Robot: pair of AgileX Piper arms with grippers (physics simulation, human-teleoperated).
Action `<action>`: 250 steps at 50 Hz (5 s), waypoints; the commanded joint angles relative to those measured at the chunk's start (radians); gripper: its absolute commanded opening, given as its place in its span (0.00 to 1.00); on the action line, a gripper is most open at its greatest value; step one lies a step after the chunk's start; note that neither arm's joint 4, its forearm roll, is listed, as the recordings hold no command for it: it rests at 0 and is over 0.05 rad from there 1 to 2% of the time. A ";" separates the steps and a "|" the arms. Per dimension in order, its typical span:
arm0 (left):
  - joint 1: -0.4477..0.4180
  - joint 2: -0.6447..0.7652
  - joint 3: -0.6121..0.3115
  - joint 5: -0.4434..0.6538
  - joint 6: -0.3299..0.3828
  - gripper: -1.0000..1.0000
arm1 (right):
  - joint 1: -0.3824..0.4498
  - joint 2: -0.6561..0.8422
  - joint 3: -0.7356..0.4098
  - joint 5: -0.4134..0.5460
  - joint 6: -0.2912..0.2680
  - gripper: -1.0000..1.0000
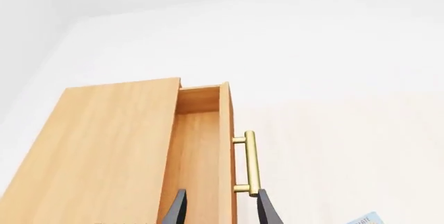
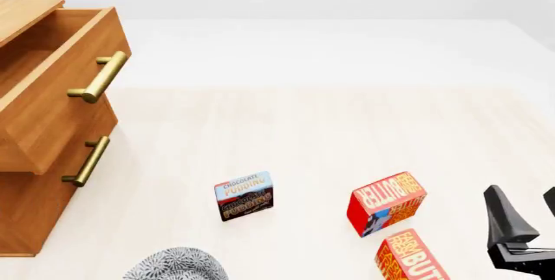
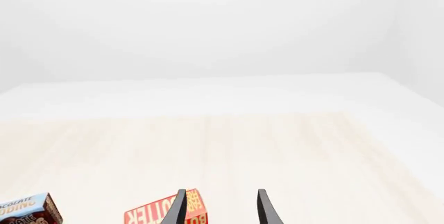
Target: Put the chocolate pudding in the top drawer of the cabinet and close it.
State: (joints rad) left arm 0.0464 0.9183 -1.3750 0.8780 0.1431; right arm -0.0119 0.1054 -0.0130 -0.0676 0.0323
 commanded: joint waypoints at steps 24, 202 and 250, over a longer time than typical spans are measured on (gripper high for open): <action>0.009 0.086 0.165 -0.092 -0.054 1.00 | 0.001 0.092 0.005 -0.097 -0.001 1.00; -0.454 0.266 0.498 -0.418 -0.224 1.00 | 0.001 0.009 0.004 -0.013 0.000 1.00; -0.448 0.118 0.245 -0.246 -0.094 1.00 | 0.000 0.009 0.004 -0.013 0.000 1.00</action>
State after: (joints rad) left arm -0.3614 1.0686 -1.0480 0.6163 -0.0371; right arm -0.0114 0.1139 -0.0087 -0.0808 0.0324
